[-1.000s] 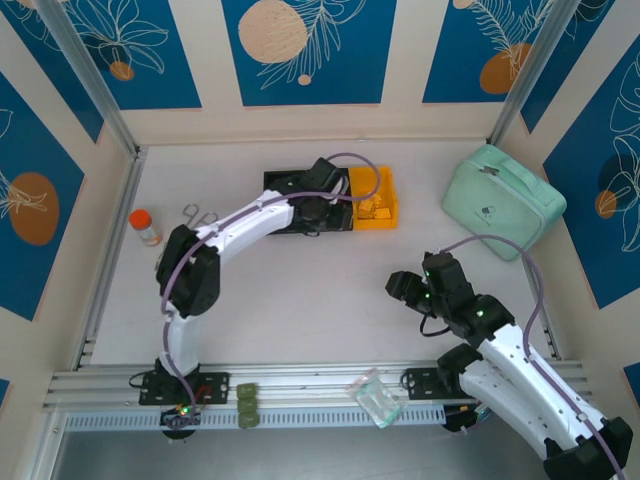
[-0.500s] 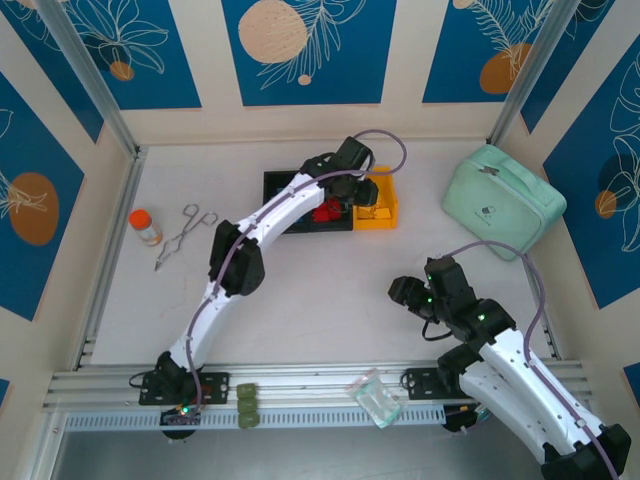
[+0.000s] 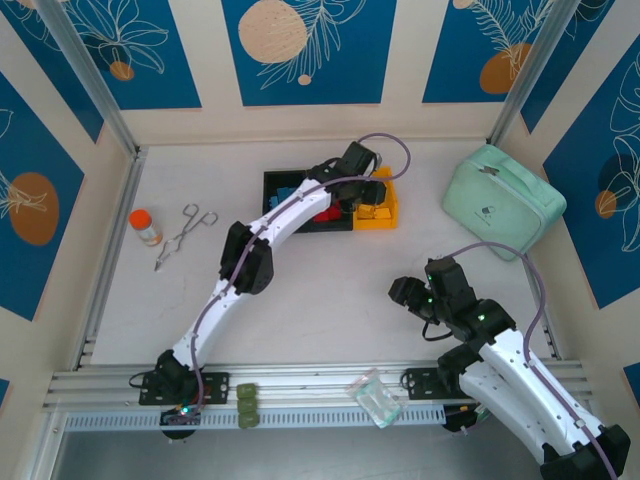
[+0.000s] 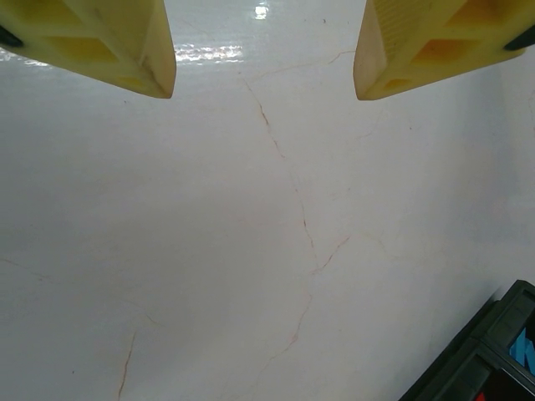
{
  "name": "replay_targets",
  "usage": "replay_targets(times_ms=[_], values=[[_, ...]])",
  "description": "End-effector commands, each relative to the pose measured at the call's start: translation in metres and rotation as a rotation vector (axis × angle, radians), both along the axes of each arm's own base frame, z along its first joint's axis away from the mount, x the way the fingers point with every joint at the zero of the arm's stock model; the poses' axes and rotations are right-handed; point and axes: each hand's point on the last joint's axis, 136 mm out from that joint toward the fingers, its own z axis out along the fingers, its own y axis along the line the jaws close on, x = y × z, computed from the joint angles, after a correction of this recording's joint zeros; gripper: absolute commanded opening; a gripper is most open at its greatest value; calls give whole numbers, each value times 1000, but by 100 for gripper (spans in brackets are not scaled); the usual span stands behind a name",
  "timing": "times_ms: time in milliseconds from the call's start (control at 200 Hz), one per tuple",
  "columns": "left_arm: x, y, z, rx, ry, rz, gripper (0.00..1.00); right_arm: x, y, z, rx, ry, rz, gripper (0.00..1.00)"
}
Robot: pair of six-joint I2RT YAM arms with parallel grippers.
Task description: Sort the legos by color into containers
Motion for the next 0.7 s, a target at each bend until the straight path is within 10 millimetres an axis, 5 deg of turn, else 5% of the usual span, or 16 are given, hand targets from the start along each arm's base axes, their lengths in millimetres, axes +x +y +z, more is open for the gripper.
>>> replay_targets(times_ms=[0,80,215,435,695], values=[[13,-10,14,-66,-55,-8,35,-5,0,-1,14,25,-4,59],[16,-11,13,-70,-63,-6,36,-5,0,0,15,26,-6,58],[18,-12,18,-82,-77,-3,54,-6,0,1,19,27,-4,58],[10,-10,36,-89,-74,-22,58,-5,2,2,31,20,-1,58],[-23,0,73,-89,-70,-87,61,0,8,4,40,2,25,59]])
